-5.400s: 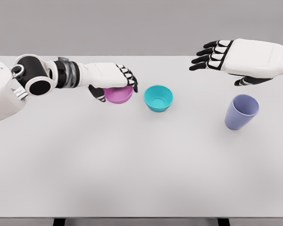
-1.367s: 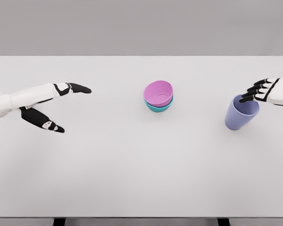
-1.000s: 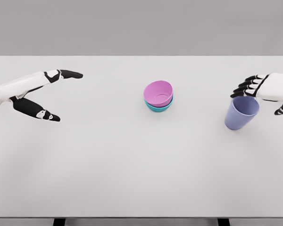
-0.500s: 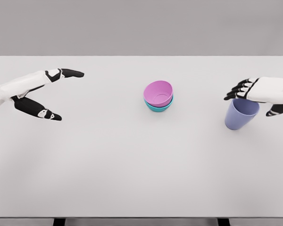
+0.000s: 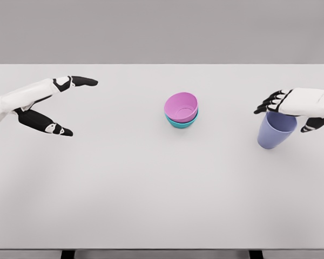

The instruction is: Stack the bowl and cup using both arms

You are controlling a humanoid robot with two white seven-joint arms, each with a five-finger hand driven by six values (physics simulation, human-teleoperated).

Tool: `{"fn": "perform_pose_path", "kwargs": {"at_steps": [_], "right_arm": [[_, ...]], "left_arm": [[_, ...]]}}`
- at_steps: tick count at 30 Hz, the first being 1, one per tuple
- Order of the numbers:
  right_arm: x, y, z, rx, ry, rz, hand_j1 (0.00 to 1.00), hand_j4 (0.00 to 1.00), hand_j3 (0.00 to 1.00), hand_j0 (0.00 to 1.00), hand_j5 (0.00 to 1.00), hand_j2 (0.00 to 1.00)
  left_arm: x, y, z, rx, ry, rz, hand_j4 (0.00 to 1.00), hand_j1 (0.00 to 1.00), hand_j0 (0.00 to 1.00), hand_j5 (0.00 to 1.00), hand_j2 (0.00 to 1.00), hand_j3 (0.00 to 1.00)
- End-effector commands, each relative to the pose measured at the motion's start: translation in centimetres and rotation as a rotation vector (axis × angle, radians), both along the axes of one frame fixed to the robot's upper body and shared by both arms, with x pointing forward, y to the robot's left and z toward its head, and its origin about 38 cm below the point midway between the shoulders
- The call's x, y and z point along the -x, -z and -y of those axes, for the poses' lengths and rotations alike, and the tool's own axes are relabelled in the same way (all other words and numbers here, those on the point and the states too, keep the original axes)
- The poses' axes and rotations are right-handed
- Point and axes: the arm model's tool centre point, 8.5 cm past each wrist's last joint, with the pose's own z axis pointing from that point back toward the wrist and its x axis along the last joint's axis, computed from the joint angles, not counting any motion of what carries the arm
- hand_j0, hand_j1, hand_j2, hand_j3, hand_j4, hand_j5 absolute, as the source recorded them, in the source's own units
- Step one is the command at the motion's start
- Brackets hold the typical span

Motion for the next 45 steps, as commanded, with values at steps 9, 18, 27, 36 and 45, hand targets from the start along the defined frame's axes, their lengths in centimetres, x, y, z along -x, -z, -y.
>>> {"fn": "perform_pose_path", "kwargs": {"at_steps": [9, 18, 27, 36, 45], "right_arm": [[-0.4, 1.2, -0.1, 0.005, 0.009, -0.025, 1.0, 1.0, 1.0, 1.0, 1.0, 1.0], [-0.3, 1.6, -0.3, 0.007, 0.003, -0.035, 1.0, 1.0, 1.0, 1.0, 1.0, 1.0], [-0.4, 1.5, -0.9, 0.001, -0.01, -0.032, 0.83, 0.83, 0.83, 0.83, 0.83, 0.83], [-0.9, 0.6, -1.0, 0.004, -0.012, -0.013, 0.75, 0.75, 0.75, 0.75, 0.75, 0.75], [-1.6, -0.5, -2.0, -0.027, -0.027, 0.016, 0.64, 0.64, 0.64, 0.64, 0.64, 0.64]], "left_arm": [[-0.1, 0.0, 0.2, 0.02, 0.0, 0.0, 1.0, 1.0, 1.0, 1.0, 1.0, 1.0], [-0.1, -0.1, 0.2, 0.021, -0.003, 0.001, 1.0, 1.0, 1.0, 1.0, 1.0, 1.0], [-0.2, -0.3, 0.1, 0.024, -0.005, 0.006, 1.0, 1.0, 1.0, 1.0, 1.0, 1.0], [-0.3, -0.9, -0.2, 0.028, -0.015, 0.026, 1.0, 1.0, 1.0, 1.0, 1.0, 1.0], [-0.3, -0.4, -0.4, 0.017, -0.026, 0.025, 1.0, 1.0, 1.0, 1.0, 1.0, 1.0]]}}
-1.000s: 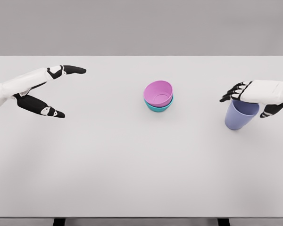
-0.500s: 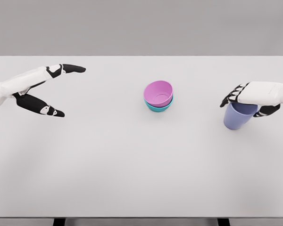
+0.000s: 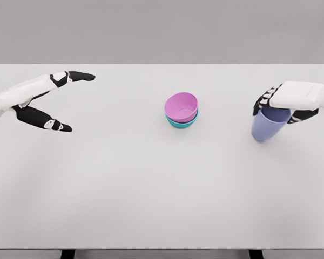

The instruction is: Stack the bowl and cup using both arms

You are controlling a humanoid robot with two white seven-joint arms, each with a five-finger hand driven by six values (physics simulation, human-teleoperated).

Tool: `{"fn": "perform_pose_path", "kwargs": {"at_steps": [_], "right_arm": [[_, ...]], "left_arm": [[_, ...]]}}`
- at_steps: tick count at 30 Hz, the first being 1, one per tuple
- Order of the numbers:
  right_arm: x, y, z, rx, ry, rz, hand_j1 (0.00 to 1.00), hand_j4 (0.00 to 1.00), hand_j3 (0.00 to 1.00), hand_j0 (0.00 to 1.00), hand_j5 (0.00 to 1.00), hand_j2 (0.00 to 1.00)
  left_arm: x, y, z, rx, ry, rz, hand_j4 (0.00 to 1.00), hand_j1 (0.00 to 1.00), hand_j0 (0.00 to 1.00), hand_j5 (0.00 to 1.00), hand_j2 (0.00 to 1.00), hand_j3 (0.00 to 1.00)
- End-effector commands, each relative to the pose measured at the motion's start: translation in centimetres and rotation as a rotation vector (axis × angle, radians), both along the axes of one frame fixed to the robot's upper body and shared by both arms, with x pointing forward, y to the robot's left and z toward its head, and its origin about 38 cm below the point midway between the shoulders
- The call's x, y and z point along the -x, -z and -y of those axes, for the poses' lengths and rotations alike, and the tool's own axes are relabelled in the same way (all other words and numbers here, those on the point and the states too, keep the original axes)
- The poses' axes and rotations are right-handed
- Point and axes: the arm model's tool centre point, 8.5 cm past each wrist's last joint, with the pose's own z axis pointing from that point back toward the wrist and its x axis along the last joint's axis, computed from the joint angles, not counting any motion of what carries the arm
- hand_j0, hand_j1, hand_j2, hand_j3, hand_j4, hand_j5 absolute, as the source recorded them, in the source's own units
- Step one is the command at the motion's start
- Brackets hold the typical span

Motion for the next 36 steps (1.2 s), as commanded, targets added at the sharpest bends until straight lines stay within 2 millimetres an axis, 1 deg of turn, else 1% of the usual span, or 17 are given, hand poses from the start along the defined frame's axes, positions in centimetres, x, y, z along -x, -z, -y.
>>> {"fn": "perform_pose_path", "kwargs": {"at_steps": [1, 3, 5, 13, 14, 15, 16, 17, 23, 25, 26, 30, 33, 34, 36], "right_arm": [[-0.1, -0.1, -0.4, -0.016, -0.005, 0.001, 0.65, 0.65, 0.65, 0.65, 0.65, 0.65], [-0.4, -0.6, -0.9, -0.025, -0.013, 0.016, 0.65, 0.65, 0.65, 0.65, 0.65, 0.65], [-0.7, -0.7, -1.4, -0.035, -0.021, 0.022, 0.65, 0.65, 0.65, 0.65, 0.65, 0.65], [-2.4, -3.0, -5.7, -0.1, -0.098, 0.087, 0.65, 0.65, 0.65, 0.65, 0.65, 0.65], [-2.4, -3.0, -6.0, -0.105, -0.104, 0.088, 0.65, 0.65, 0.65, 0.65, 0.65, 0.65], [-2.6, -3.2, -6.9, -0.118, -0.12, 0.094, 0.65, 0.65, 0.65, 0.65, 0.65, 0.65], [-2.7, -3.3, -7.3, -0.123, -0.127, 0.097, 0.65, 0.65, 0.65, 0.65, 0.65, 0.65], [-2.9, -3.7, -7.8, -0.129, -0.137, 0.107, 0.65, 0.65, 0.65, 0.65, 0.65, 0.65], [-3.3, -4.1, -10.4, -0.164, -0.184, 0.121, 0.65, 0.65, 0.65, 0.65, 0.65, 0.65], [-3.4, -4.6, -11.4, -0.174, -0.202, 0.134, 0.65, 0.65, 0.65, 0.65, 0.65, 0.65], [-3.5, -4.8, -11.5, -0.176, -0.205, 0.137, 0.65, 0.65, 0.65, 0.65, 0.65, 0.65], [-3.7, -6.2, -13.2, -0.201, -0.24, 0.164, 0.64, 0.64, 0.64, 0.64, 0.64, 0.64], [-3.8, -6.8, -15.1, -0.23, -0.277, 0.174, 0.64, 0.64, 0.64, 0.64, 0.64, 0.64], [-3.8, -6.7, -15.3, -0.23, -0.281, 0.176, 0.64, 0.64, 0.64, 0.64, 0.64, 0.64], [-3.8, -7.0, -16.8, -0.243, -0.308, 0.181, 0.64, 0.64, 0.64, 0.64, 0.64, 0.64]], "left_arm": [[0.0, 0.0, 0.0, 0.004, -0.003, -0.002, 1.0, 1.0, 1.0, 1.0, 1.0, 1.0], [0.0, 0.0, 0.0, 0.004, -0.003, -0.002, 1.0, 1.0, 1.0, 1.0, 1.0, 1.0], [0.0, 0.0, -0.1, 0.002, -0.004, -0.002, 1.0, 1.0, 1.0, 1.0, 1.0, 1.0], [0.0, 0.0, -0.1, -0.007, -0.005, 0.0, 1.0, 1.0, 1.0, 1.0, 1.0, 1.0], [0.0, 0.0, 0.0, -0.005, -0.004, 0.0, 1.0, 1.0, 1.0, 1.0, 1.0, 1.0], [0.0, 0.0, -0.1, -0.007, -0.005, 0.0, 1.0, 1.0, 1.0, 1.0, 1.0, 1.0], [0.0, 0.1, 0.0, -0.005, -0.004, -0.001, 1.0, 1.0, 1.0, 1.0, 1.0, 1.0], [0.0, 0.0, 0.0, -0.005, -0.004, 0.0, 1.0, 1.0, 1.0, 1.0, 1.0, 1.0], [0.0, 0.1, 0.0, -0.005, -0.004, -0.001, 1.0, 1.0, 1.0, 1.0, 1.0, 1.0], [0.0, 0.1, 0.0, -0.005, -0.004, -0.001, 1.0, 1.0, 1.0, 1.0, 1.0, 1.0], [0.0, 0.1, 0.0, -0.005, -0.004, -0.001, 1.0, 1.0, 1.0, 1.0, 1.0, 1.0], [0.0, 0.1, 0.0, -0.005, -0.003, 0.0, 1.0, 1.0, 1.0, 1.0, 1.0, 1.0], [0.0, 0.1, 0.0, -0.005, -0.003, 0.0, 1.0, 1.0, 1.0, 1.0, 1.0, 1.0], [0.0, 0.1, 0.0, -0.005, -0.004, -0.001, 1.0, 1.0, 1.0, 1.0, 1.0, 1.0], [0.0, 0.1, 0.0, -0.006, -0.004, -0.002, 1.0, 1.0, 1.0, 1.0, 1.0, 1.0]]}}
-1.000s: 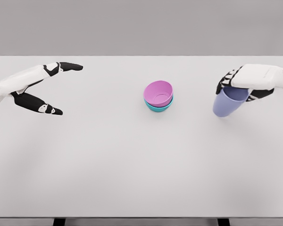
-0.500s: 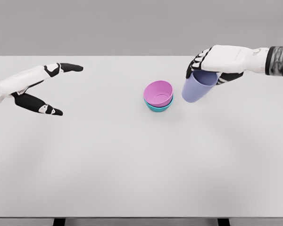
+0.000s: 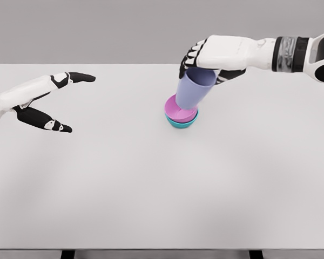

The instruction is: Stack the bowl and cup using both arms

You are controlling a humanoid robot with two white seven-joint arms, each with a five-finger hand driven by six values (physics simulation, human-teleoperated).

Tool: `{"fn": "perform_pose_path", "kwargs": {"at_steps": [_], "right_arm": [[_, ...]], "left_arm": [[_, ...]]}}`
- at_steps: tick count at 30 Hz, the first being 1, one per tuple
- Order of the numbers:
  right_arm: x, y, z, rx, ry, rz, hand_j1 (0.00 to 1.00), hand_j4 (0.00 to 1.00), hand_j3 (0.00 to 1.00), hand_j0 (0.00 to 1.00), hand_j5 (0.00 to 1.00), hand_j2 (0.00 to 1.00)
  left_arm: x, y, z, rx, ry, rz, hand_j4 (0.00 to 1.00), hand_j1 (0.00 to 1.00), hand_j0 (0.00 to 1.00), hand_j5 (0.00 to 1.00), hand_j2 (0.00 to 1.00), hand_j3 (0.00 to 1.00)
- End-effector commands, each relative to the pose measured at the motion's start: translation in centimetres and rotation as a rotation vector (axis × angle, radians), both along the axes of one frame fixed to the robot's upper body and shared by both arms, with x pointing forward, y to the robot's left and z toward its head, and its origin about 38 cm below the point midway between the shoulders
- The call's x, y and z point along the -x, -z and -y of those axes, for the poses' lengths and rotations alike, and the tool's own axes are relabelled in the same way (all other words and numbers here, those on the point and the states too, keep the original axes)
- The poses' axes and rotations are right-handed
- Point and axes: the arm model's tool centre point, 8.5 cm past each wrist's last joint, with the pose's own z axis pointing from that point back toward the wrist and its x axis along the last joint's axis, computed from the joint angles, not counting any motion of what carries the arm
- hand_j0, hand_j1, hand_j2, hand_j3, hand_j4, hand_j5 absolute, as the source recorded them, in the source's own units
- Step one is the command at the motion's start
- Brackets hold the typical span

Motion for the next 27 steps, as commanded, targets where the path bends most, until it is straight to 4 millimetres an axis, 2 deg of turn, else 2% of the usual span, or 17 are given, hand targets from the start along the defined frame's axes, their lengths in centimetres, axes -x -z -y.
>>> {"fn": "perform_pose_path", "kwargs": {"at_steps": [1, 13, 15, 18, 22, 27], "right_arm": [[0.0, 0.1, -1.5, -0.023, -0.026, -0.007, 0.64, 0.64, 0.64, 0.64, 0.64, 0.64], [-3.0, 3.0, -2.0, -0.025, 0.045, -0.105, 0.64, 0.64, 0.64, 0.64, 0.64, 0.64], [-3.2, 2.8, -2.0, -0.024, 0.048, -0.102, 0.64, 0.64, 0.64, 0.64, 0.64, 0.64], [-3.8, 3.9, -1.7, -0.007, 0.075, -0.126, 0.64, 0.64, 0.64, 0.64, 0.64, 0.64], [-4.1, 4.2, -1.5, -0.001, 0.085, -0.133, 0.64, 0.64, 0.64, 0.64, 0.64, 0.64], [-4.4, 4.8, -2.2, 0.005, 0.087, -0.142, 0.64, 0.64, 0.64, 0.64, 0.64, 0.64]], "left_arm": [[0.0, -0.1, 0.0, 0.007, -0.001, -0.003, 1.0, 1.0, 1.0, 1.0, 1.0, 1.0], [0.0, 0.0, 0.0, 0.007, 0.0, -0.004, 1.0, 1.0, 1.0, 1.0, 1.0, 1.0], [0.0, 0.0, 0.0, 0.007, 0.0, -0.004, 1.0, 1.0, 1.0, 1.0, 1.0, 1.0], [0.0, 0.0, 0.0, 0.008, 0.0, -0.004, 1.0, 1.0, 1.0, 1.0, 1.0, 1.0], [0.0, 0.0, 0.1, 0.01, 0.001, -0.004, 1.0, 1.0, 1.0, 1.0, 1.0, 1.0], [0.0, 0.1, 0.1, 0.01, 0.002, -0.006, 1.0, 1.0, 1.0, 1.0, 1.0, 1.0]]}}
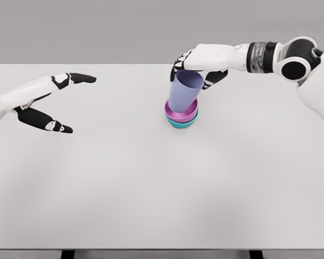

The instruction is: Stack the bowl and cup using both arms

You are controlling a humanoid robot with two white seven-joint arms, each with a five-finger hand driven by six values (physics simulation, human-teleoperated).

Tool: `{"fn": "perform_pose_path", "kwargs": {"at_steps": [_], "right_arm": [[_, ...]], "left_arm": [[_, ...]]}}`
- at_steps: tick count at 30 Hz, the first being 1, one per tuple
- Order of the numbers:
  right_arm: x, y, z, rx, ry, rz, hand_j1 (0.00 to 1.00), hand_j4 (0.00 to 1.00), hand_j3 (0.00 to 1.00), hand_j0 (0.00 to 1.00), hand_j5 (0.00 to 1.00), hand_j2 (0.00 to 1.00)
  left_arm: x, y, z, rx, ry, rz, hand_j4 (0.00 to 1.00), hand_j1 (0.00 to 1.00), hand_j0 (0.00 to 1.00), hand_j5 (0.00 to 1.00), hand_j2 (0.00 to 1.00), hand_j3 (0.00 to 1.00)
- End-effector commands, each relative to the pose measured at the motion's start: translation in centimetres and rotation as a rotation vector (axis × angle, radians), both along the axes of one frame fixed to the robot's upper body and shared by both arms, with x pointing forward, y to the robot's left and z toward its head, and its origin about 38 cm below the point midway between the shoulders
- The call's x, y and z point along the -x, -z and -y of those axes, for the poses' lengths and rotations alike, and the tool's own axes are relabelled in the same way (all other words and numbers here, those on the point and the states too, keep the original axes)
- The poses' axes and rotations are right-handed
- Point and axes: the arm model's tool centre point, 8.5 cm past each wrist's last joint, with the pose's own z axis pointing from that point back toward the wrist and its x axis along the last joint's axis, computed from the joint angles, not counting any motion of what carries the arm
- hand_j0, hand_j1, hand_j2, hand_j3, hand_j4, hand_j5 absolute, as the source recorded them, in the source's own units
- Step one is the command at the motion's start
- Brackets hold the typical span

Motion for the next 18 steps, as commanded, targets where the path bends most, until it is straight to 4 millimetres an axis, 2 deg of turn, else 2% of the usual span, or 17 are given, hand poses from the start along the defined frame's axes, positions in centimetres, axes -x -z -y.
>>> {"fn": "perform_pose_path", "kwargs": {"at_steps": [1, 7, 18], "right_arm": [[-0.1, 0.2, -0.2, -0.007, 0.003, -0.008, 0.64, 0.64, 0.64, 0.64, 0.64, 0.64], [-0.5, 0.7, 0.3, 0.023, 0.024, -0.008, 0.64, 0.64, 0.64, 0.64, 0.64, 0.64], [-0.3, 1.2, 0.1, 0.037, 0.017, -0.017, 0.66, 0.66, 0.66, 0.66, 0.66, 0.66]], "left_arm": [[0.0, -0.1, 0.0, 0.008, -0.002, -0.002, 1.0, 1.0, 1.0, 1.0, 1.0, 1.0], [0.0, -0.1, 0.0, 0.008, 0.0, -0.003, 1.0, 1.0, 1.0, 1.0, 1.0, 1.0], [0.0, -0.1, 0.0, 0.008, 0.001, -0.002, 1.0, 1.0, 1.0, 1.0, 1.0, 1.0]]}}
